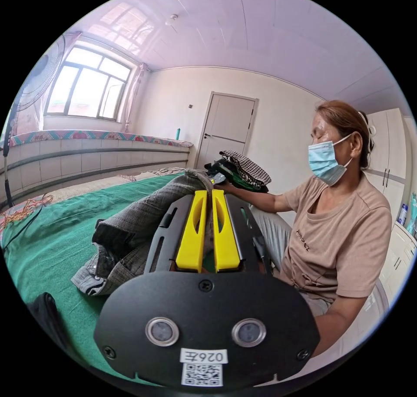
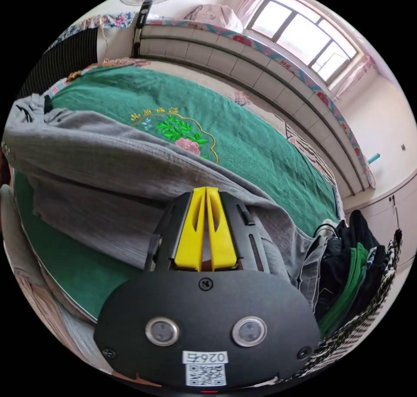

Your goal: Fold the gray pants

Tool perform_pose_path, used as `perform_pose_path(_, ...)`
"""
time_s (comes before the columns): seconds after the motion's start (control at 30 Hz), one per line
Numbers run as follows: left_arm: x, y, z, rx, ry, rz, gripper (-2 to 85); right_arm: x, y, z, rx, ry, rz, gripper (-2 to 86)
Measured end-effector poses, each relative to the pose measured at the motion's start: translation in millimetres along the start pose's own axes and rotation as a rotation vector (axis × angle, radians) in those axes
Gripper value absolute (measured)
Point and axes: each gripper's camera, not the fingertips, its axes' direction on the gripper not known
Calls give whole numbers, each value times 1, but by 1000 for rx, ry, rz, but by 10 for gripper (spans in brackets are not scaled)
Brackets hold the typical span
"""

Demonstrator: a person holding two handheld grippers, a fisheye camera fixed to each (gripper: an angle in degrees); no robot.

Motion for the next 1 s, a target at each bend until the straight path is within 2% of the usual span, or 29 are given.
perform_pose_path(0.17,-10,12,-12,73,-17,-67,3,23,46,-53,190,-100,94,-5)
perform_pose_path(0.27,-15,17,-13,113,4,-94,3,25,80,-70,291,-145,79,22)
perform_pose_path(0.4,-12,19,-12,137,33,-82,2,1,106,-52,227,-129,-70,141)
perform_pose_path(0.53,1,10,-7,99,34,-39,2,-30,122,-26,169,-65,-193,178)
perform_pose_path(0.6,11,5,-1,53,35,1,2,-49,126,-12,149,-27,-251,169)
perform_pose_path(0.63,18,3,3,11,38,28,2,-53,127,-9,144,-18,-260,132)
perform_pose_path(0.67,24,1,9,-34,38,50,3,-61,127,-3,125,-17,-279,59)
perform_pose_path(0.73,30,2,17,-106,35,67,3,-71,129,7,58,-14,-293,4)
perform_pose_path(0.83,35,11,28,-226,39,57,3,-79,137,11,-48,-39,-323,-12)
perform_pose_path(1.0,33,39,41,-445,70,9,3,-67,198,-56,-15,-118,-296,-15)
